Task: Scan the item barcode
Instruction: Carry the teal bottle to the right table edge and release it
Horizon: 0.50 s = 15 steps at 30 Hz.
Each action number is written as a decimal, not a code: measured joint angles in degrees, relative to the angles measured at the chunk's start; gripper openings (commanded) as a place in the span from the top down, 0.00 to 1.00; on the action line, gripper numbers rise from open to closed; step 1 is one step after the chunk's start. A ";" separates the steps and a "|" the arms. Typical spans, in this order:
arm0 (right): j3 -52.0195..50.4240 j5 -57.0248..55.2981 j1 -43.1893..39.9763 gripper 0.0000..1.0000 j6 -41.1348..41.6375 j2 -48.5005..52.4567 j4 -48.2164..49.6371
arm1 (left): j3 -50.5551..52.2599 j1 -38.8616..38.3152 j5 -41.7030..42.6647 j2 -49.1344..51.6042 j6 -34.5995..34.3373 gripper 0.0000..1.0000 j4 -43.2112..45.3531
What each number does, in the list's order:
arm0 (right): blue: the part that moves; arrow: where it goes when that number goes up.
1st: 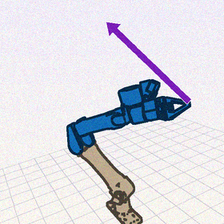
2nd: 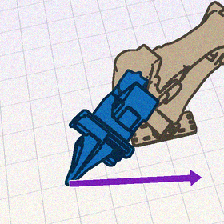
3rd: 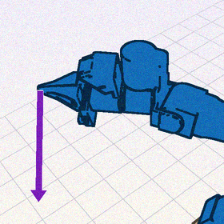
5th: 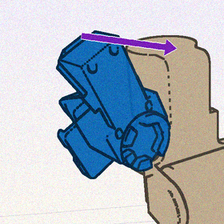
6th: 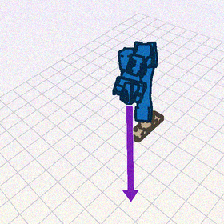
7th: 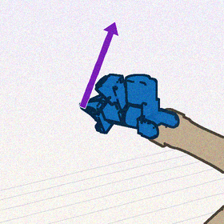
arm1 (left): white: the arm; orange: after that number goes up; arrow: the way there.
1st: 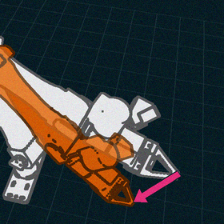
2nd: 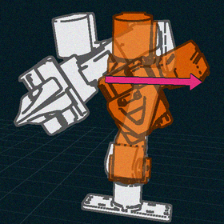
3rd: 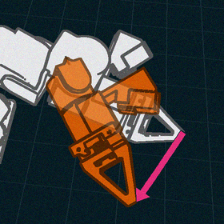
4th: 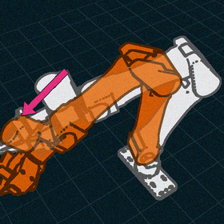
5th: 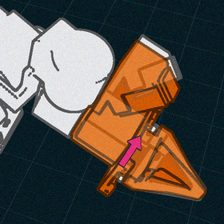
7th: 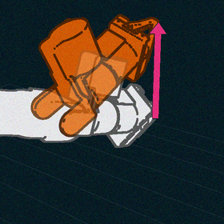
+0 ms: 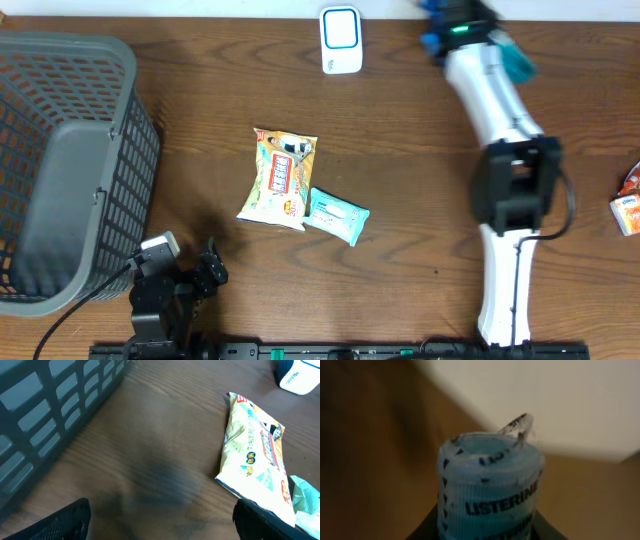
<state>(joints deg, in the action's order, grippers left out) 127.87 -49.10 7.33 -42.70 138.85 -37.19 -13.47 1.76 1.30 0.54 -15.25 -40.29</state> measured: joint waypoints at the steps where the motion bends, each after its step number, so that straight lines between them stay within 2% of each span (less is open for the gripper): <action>1: -0.17 0.48 -2.54 0.99 2.45 0.02 -2.51 | 0.00 0.00 0.00 0.00 0.00 0.09 0.00; 7: -6.16 3.50 -14.32 0.99 11.63 0.44 -4.79 | 0.00 0.00 0.02 0.00 0.00 0.09 -0.02; 14: -15.19 7.69 -23.61 0.99 14.36 0.44 0.46 | -0.02 0.00 0.00 0.00 0.00 0.09 -0.02; 15: -16.48 7.93 -24.61 0.96 14.60 0.44 1.40 | -0.02 0.00 0.00 0.00 0.00 0.09 0.00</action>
<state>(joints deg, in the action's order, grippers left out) 111.39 -41.17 -17.28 -28.10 139.28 -35.79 -13.50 1.76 1.30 0.54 -15.25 -40.29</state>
